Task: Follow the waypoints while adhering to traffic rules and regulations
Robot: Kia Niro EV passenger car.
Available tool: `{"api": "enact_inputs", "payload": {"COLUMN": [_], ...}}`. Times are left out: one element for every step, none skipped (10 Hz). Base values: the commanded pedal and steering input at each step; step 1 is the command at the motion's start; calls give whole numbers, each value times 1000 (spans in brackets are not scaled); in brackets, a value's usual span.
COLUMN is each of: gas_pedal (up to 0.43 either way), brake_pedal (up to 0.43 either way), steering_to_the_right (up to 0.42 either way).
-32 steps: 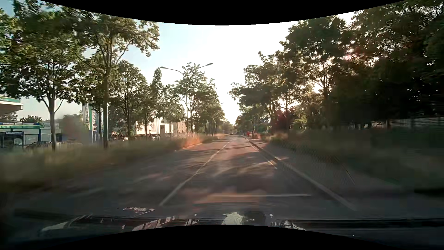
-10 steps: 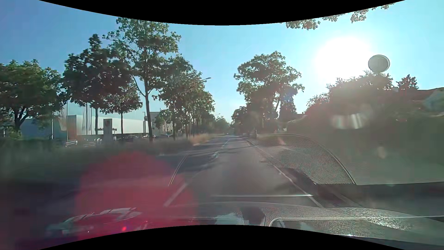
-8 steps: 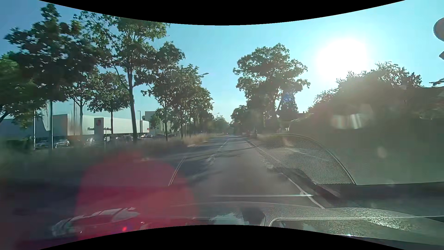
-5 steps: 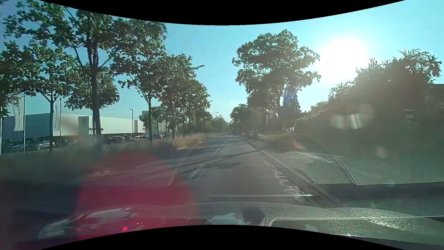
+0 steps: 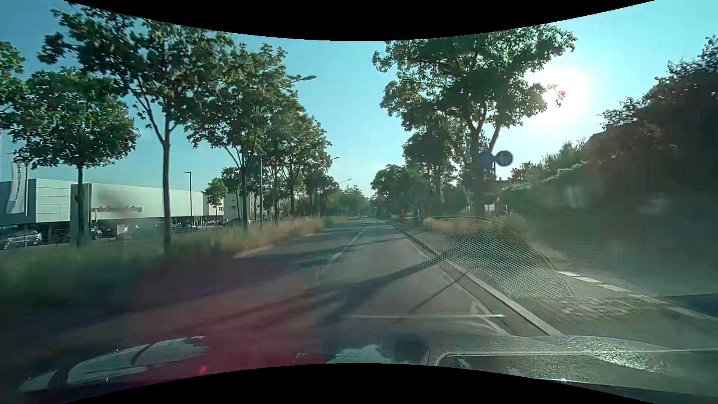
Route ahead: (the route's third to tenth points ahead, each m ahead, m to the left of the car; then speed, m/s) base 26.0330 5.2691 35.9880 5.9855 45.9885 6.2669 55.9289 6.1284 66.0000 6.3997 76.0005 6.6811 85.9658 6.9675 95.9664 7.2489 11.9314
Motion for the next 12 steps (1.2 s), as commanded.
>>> {"api": "enact_inputs", "payload": {"gas_pedal": [67,67,67,67,67,67,67,67,67,67,67,67], "brake_pedal": [0,0,0,0,0,0,0,0,0,0,0,0], "steering_to_the_right": [0,-2,-3,-3,-3,-3,-4,-4,-4,-4,-4,-5]}}
